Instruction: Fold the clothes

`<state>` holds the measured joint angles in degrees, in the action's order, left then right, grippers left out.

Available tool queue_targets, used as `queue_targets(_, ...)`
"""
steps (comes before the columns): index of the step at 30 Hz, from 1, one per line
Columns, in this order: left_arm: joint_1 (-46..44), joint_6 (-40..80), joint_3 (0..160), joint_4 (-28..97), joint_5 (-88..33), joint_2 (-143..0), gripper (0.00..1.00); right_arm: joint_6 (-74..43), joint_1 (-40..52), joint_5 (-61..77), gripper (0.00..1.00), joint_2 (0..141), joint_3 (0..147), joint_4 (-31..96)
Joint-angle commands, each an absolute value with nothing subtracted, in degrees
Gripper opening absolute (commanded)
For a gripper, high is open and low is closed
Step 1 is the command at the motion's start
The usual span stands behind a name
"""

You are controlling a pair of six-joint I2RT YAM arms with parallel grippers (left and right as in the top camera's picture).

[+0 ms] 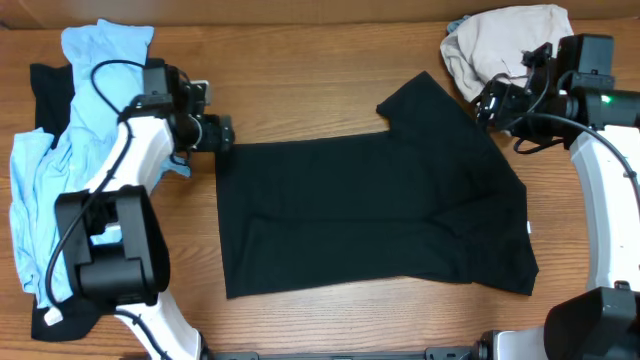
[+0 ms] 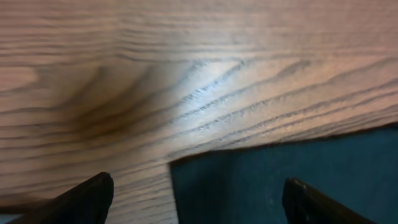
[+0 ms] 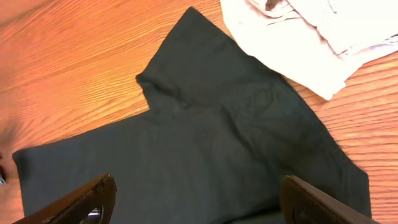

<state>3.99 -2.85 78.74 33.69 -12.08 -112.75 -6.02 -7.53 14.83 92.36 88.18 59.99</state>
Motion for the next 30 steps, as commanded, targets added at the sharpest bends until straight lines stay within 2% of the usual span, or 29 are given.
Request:
queue_targets(1,1.69,-4.95,79.72,33.80,-7.66,-115.35,0.88,-5.54,-7.55,15.11,0.88,91.22,89.38,59.88)
queue_targets(7,0.71,-4.64,79.72,33.76,-4.19,-116.09,0.85,-5.78,-7.55,15.11,0.88,91.22,89.36,61.10)
queue_targets(11,0.75,-4.75,79.66,33.32,-4.03,-116.77,0.72,-5.80,-7.55,15.11,0.88,91.22,89.36,61.17)
queue_targets(18,-0.47,-4.73,79.66,31.57,-4.05,-119.33,0.65,-5.80,-7.55,15.11,0.88,91.22,89.36,61.14)
queue_targets(23,-1.98,-4.73,79.66,31.51,-4.05,-121.54,0.54,-5.80,-7.55,15.11,0.88,91.22,89.36,61.14)
queue_targets(24,-2.20,-4.73,79.64,31.57,-4.03,-121.93,0.48,-5.78,-7.55,15.11,0.88,91.22,89.36,61.14)
queue_targets(27,-2.28,-4.64,79.66,31.92,-4.03,-122.28,0.12,-5.78,-7.55,15.11,0.88,91.22,89.36,60.99)
queue_targets(28,-2.28,-4.45,79.66,32.12,-4.03,-122.26,0.05,-5.78,-7.55,15.11,0.87,91.22,89.36,60.82)
queue_targets(30,-2.28,-4.05,79.68,32.82,-4.01,-122.23,0.04,-5.78,-7.55,15.11,0.84,91.24,89.36,59.07)
